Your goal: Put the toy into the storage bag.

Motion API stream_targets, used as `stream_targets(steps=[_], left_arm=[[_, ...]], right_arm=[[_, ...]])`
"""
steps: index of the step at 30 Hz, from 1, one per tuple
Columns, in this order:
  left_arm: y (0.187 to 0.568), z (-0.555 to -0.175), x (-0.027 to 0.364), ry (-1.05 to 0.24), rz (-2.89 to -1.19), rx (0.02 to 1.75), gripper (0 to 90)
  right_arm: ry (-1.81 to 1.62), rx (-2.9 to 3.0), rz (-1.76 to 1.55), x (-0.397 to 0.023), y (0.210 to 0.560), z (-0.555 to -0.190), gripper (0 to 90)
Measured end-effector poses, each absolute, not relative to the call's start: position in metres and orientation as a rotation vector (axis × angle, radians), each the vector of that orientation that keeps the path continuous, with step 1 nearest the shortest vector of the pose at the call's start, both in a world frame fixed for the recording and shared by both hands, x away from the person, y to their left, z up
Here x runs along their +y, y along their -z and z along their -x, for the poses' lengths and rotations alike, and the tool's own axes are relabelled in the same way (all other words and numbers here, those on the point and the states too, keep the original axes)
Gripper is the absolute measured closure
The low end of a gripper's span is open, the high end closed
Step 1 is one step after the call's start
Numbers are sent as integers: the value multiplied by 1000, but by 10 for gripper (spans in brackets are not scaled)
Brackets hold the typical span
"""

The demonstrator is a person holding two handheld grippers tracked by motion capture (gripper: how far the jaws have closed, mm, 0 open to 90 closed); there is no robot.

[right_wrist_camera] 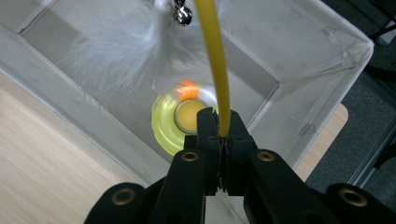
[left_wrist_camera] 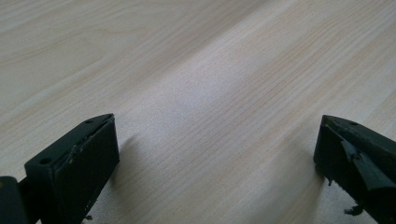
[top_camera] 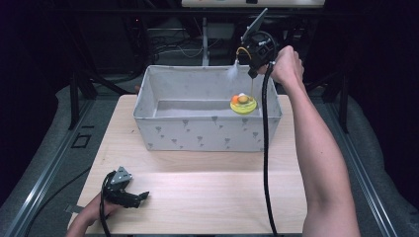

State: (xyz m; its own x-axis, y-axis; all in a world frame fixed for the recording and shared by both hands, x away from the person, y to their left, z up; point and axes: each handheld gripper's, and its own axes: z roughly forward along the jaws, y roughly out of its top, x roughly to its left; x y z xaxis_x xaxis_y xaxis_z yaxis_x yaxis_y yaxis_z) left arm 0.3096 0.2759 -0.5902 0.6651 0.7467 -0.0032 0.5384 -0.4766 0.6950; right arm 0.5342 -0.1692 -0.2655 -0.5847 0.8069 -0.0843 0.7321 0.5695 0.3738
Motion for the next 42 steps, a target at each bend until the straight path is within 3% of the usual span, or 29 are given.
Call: stream_targets(steps=[42], left_arm=[[590,-310,276,-396,-2198,989,0]], right_arm=[[-270,2661,-1363,-208,369,-531,882]])
